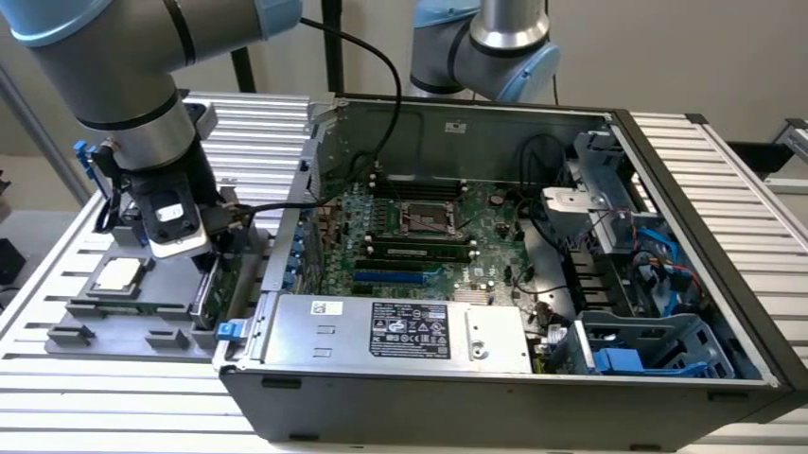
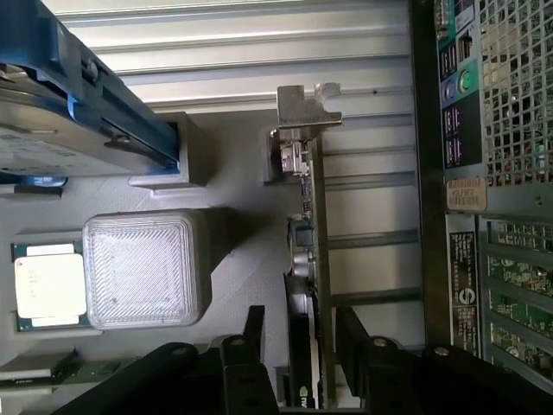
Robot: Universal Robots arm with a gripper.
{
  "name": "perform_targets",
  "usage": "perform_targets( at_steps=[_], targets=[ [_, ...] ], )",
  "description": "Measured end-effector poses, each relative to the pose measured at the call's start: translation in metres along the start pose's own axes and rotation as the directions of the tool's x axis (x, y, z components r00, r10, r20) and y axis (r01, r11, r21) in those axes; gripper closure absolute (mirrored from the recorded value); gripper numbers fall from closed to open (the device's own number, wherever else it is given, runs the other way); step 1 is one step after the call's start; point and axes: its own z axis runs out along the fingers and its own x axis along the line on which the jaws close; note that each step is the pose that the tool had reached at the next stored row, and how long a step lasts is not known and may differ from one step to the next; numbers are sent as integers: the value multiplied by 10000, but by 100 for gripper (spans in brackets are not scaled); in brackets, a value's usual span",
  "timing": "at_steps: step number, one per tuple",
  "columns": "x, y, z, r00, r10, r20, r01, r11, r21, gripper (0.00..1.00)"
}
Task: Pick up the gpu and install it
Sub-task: 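Pick up the gpu and move the gpu toward the slot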
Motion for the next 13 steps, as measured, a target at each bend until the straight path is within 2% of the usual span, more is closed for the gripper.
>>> perform_targets(
  at_steps=[4,8,10,13],
  targets=[
    [1,4,1,10000,-1,38,1,10000,-3,0],
    [0,7,2,9999,-17,146,18,10000,-11,0],
    [2,13,9,9998,-20,181,20,10000,-16,0],
    [3,20,12,9998,-21,183,22,10000,-15,0]
  ],
)
